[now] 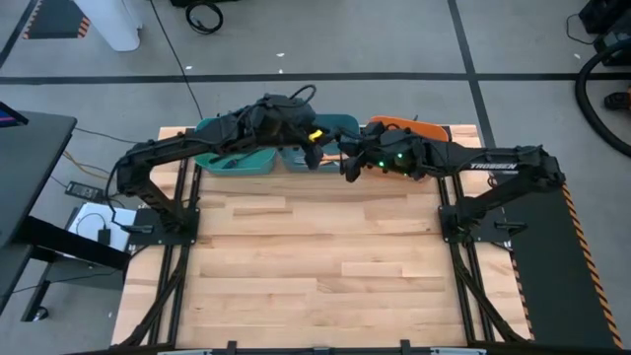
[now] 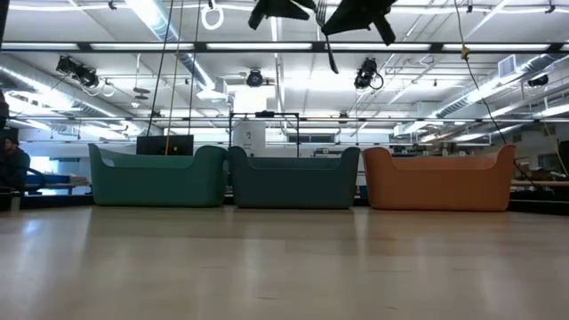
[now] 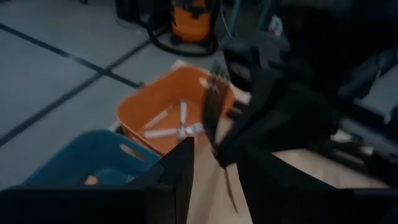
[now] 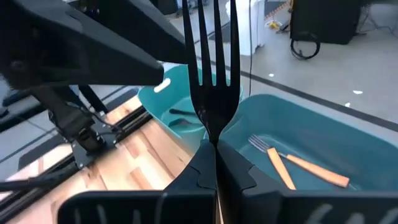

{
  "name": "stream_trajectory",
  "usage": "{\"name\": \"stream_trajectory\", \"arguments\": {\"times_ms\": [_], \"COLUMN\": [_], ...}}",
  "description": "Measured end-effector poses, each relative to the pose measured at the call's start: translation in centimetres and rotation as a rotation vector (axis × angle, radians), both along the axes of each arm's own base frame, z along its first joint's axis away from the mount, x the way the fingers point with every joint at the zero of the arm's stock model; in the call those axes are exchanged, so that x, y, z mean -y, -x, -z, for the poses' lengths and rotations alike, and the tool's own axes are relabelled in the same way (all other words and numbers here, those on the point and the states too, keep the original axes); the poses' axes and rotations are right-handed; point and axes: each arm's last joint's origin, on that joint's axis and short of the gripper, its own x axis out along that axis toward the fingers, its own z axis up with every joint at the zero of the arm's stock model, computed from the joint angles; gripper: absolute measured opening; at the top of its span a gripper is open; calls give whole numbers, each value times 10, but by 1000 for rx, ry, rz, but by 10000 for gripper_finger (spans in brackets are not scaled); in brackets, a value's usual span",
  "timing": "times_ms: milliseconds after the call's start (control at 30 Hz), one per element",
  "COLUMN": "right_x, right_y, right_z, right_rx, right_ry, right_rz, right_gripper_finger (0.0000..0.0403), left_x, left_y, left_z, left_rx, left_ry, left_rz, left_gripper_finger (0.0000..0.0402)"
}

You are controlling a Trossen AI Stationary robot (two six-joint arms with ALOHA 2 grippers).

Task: Sort silverware by color (type)
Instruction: Put the black fork in the green bin

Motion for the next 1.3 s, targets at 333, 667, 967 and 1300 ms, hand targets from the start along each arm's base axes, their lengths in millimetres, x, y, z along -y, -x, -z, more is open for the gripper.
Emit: {"name": "stream_trajectory", "arguments": {"times_ms": [333,667,967,1300], "right_x": [7,11,18,33], "right_y": [-18,-17,-16,-13], "right_z": [11,11,11,12], "right_rx": [0,-2,-33,-112], "right_ry": [-9,-9,46,149], "right_rz": [-37,-27,-68,-58], "right_gripper_finger": [1,5,43,102], "left_x": [-10,-23,-32,-79], "left_y": [-15,-17,-13,30], "left_z": [18,24,25,45], "left_rx": [-47,-70,-108,-542], "left_ry": [-8,-43,-105,-254], "left_rz": [29,22,21,-71], "left_gripper_finger": [127,30,11,10]}}
